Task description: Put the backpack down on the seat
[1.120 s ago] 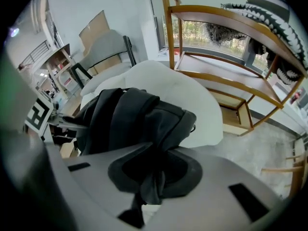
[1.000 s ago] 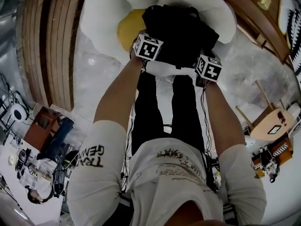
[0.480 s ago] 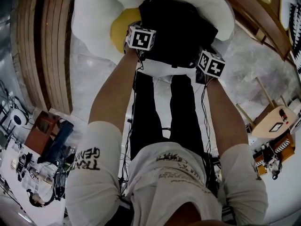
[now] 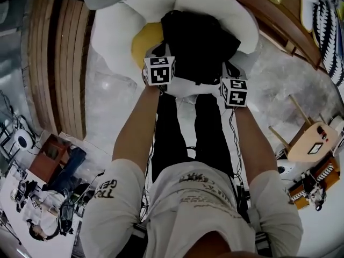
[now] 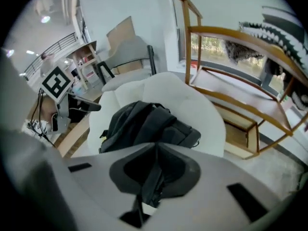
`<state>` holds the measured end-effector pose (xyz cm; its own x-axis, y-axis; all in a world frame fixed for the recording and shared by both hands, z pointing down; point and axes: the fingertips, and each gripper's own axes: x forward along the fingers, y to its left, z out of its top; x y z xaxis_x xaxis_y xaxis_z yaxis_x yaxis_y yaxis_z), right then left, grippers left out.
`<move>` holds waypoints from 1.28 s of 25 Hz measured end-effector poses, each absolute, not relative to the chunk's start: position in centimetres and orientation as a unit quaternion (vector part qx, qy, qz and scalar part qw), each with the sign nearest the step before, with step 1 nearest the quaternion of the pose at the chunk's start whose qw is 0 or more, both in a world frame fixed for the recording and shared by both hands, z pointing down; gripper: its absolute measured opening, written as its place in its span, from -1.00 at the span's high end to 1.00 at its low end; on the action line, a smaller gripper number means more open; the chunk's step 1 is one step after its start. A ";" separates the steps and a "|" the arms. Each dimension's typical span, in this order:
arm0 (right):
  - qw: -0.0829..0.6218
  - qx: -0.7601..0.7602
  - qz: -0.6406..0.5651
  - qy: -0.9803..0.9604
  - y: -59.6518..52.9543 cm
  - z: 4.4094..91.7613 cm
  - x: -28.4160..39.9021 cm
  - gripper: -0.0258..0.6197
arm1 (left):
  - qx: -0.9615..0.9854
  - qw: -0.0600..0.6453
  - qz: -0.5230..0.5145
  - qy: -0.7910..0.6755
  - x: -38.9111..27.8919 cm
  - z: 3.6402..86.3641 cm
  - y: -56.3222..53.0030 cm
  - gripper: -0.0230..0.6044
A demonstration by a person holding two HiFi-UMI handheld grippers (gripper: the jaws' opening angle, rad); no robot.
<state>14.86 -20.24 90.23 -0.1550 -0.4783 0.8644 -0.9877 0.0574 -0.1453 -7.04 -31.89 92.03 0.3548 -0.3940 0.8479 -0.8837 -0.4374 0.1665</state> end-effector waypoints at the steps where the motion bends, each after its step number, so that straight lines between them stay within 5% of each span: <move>1: 0.323 0.564 0.380 -0.658 -20.4 89.0 14.6 0.80 | 0.761 0.323 0.367 -0.428 -6.9 90.4 -31.8 0.86; 32: 0.015 0.608 0.084 -0.790 -27.6 33.6 11.6 0.84 | 0.818 0.129 0.101 -0.552 -6.0 35.9 -30.3 0.86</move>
